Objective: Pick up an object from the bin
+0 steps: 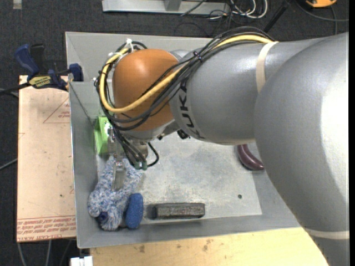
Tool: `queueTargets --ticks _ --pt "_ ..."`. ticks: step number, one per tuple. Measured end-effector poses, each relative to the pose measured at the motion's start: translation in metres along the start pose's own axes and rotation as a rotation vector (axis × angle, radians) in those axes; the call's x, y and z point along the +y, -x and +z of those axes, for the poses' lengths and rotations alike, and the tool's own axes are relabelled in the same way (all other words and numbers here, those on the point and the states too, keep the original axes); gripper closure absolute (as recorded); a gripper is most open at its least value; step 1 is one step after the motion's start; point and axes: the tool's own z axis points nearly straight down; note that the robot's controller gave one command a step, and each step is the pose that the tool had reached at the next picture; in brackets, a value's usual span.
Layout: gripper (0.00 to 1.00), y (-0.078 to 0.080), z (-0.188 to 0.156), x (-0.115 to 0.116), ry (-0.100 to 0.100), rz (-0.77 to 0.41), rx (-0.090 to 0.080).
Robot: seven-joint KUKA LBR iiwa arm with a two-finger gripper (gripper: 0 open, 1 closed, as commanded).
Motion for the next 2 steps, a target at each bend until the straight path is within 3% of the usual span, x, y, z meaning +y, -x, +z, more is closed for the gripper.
queueTargets --ticks 1,2 --pt "0.00 0.002 -0.005 -0.001 0.002 0.004 -0.008" --pt "0.00 0.001 0.042 -0.003 0.002 -0.261 -0.016"
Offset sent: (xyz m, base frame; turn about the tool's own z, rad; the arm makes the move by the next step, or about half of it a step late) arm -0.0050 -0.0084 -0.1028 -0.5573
